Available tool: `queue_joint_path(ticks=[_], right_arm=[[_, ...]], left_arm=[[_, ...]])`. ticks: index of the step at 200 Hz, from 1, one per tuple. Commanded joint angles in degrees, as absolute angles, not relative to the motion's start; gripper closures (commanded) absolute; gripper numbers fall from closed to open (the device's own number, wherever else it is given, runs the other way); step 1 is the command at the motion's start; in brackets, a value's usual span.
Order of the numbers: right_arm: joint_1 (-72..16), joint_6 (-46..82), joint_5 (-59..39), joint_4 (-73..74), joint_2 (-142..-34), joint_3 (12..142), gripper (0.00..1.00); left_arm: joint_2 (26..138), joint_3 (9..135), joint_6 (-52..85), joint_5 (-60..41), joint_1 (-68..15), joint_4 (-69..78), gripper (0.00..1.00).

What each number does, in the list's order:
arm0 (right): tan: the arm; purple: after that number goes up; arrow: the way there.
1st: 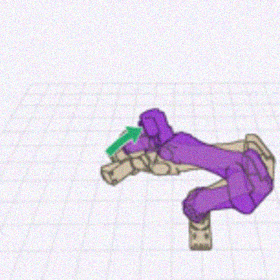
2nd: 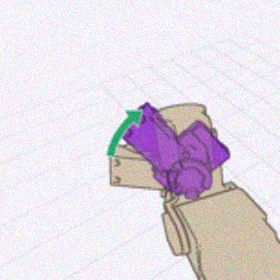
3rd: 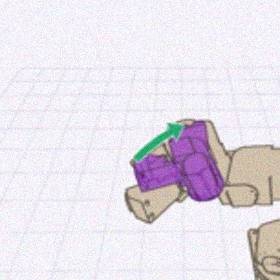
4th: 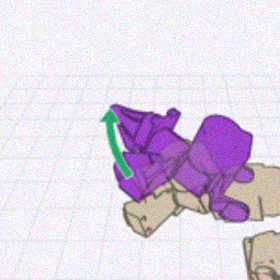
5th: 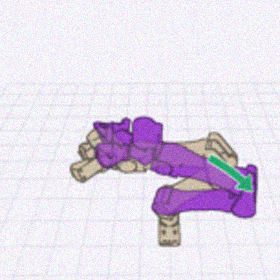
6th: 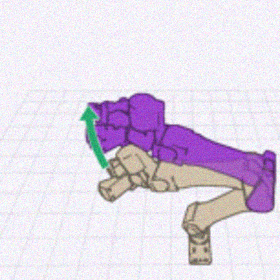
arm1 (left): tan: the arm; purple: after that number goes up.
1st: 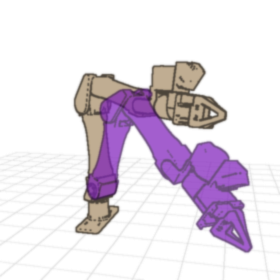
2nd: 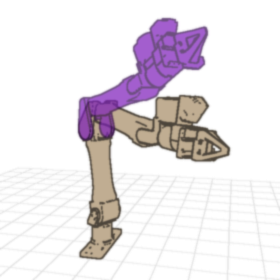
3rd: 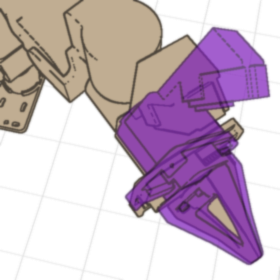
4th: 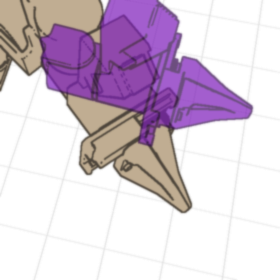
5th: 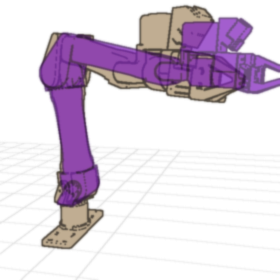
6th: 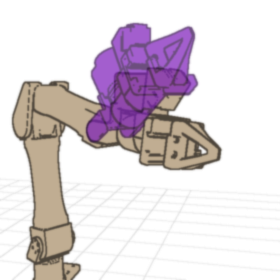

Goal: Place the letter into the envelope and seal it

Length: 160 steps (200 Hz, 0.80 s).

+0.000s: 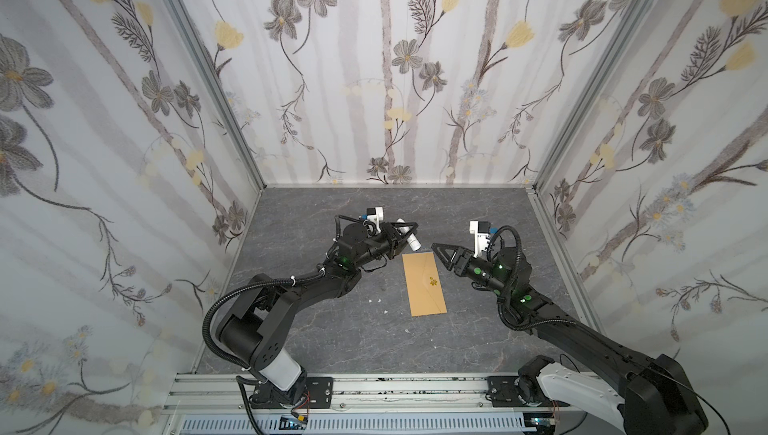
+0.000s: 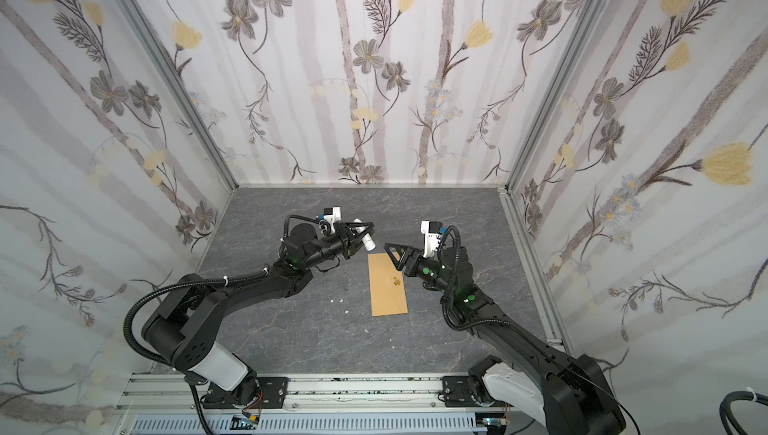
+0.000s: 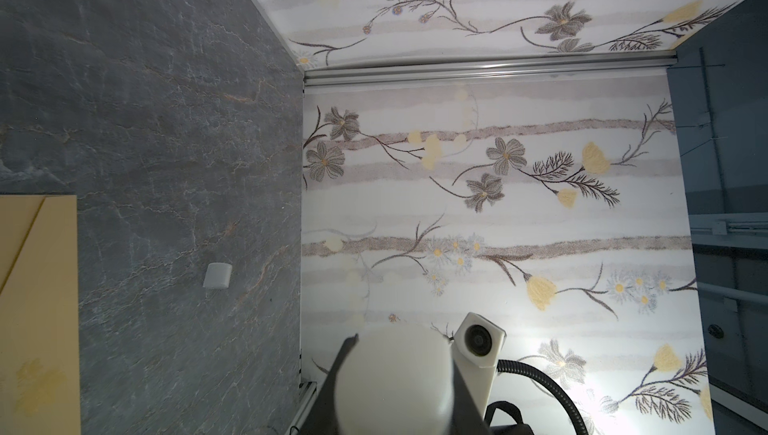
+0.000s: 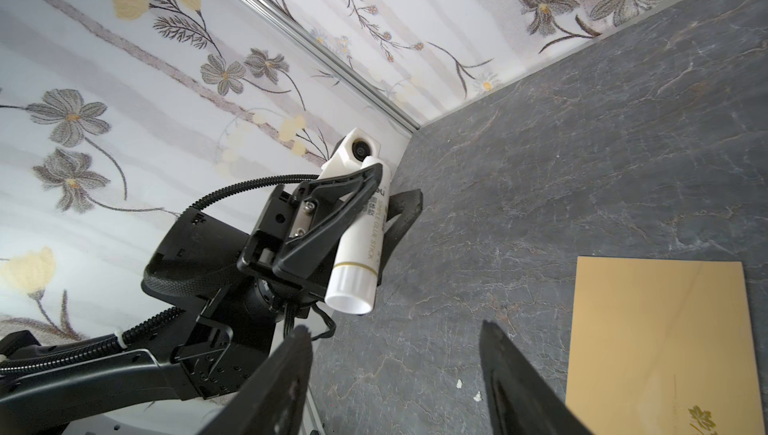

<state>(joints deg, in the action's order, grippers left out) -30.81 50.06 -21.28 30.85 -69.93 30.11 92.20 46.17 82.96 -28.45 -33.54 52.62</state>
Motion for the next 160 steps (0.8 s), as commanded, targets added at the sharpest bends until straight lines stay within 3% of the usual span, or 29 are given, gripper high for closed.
queue_joint_path(ticks=[1,119,160], right_arm=[[-31.2,50.6,-22.0,35.8,-71.7,31.3,0.35],[-34.6,53.3,-19.9,41.7,-80.1,34.2,0.41],[-34.9,53.8,-19.1,42.4,-80.9,35.0,0.56]], left_arm=[[93.6,47.5,84.8,-28.8,-33.6,57.3,1.0],[93.7,46.5,85.9,-20.2,-35.8,58.8,1.0],[93.6,46.3,86.0,-19.4,-36.0,58.8,1.0]])
